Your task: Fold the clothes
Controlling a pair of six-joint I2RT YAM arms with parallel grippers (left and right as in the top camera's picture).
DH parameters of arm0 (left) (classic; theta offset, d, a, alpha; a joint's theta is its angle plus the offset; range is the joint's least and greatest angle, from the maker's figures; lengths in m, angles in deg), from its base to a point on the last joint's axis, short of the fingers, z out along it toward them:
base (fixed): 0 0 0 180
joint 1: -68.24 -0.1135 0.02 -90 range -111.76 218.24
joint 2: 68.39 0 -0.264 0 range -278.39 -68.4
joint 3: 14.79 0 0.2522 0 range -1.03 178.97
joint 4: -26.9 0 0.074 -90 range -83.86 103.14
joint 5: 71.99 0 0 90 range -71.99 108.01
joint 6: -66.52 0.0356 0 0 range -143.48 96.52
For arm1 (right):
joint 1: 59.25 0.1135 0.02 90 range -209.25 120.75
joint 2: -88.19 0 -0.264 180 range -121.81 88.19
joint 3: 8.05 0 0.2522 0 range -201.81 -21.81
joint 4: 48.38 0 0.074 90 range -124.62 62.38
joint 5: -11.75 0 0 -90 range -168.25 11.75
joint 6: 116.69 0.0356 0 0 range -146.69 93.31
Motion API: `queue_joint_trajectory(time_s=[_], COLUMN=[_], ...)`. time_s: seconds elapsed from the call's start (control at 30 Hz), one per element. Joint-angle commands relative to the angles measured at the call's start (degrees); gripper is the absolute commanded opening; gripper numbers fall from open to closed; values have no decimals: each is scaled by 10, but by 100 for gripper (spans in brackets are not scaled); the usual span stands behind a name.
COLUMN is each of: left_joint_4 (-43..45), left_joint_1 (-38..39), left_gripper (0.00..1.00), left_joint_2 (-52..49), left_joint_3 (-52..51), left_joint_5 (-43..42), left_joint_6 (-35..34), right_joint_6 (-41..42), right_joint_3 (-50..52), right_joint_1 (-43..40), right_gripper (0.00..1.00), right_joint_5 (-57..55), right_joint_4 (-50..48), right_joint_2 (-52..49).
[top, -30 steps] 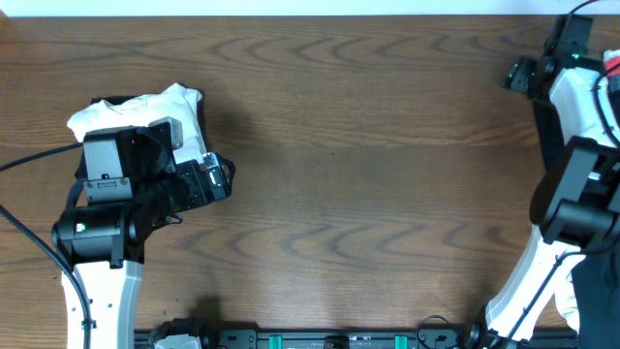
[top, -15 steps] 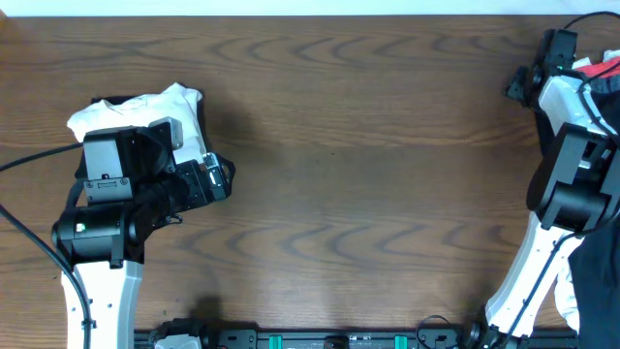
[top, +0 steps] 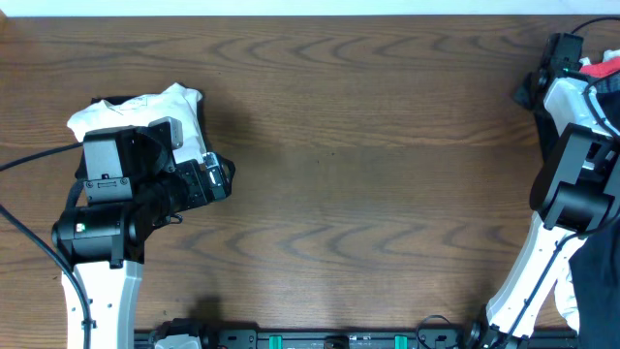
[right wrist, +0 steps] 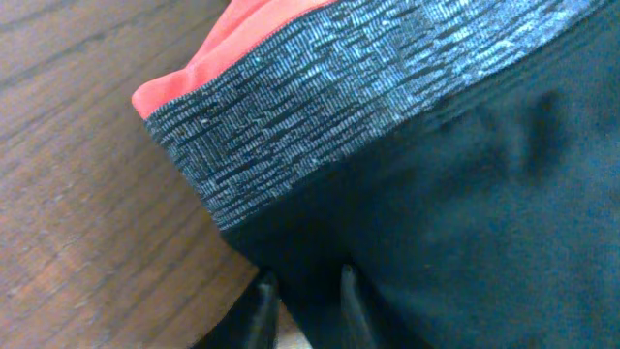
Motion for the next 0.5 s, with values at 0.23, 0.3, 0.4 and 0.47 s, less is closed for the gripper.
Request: queue_joint_trajectory(time_s=[0.23, 0.3, 0.4, 0.47], left_joint_4=[1, 3, 3, 3], left_joint_1=[3, 3, 3, 3], left_gripper=[98, 98, 98, 98], left_joint_2=[4, 4, 4, 4], left_joint_3=[9, 9, 9, 9], left_joint_5=[-7, -7, -7, -7], left_joint_6=[-3, -3, -3, -3], right_joint_6=[-26, -40, -42, -42], right_joint_3=[-12, -12, -12, -12], right_joint_1=[6, 8, 7, 7], right_gripper=[1, 1, 1, 12], right_joint_5=[61, 61, 57, 57], right_joint_4=[26, 18, 16, 16], right_joint_2=[39, 46, 47, 44])
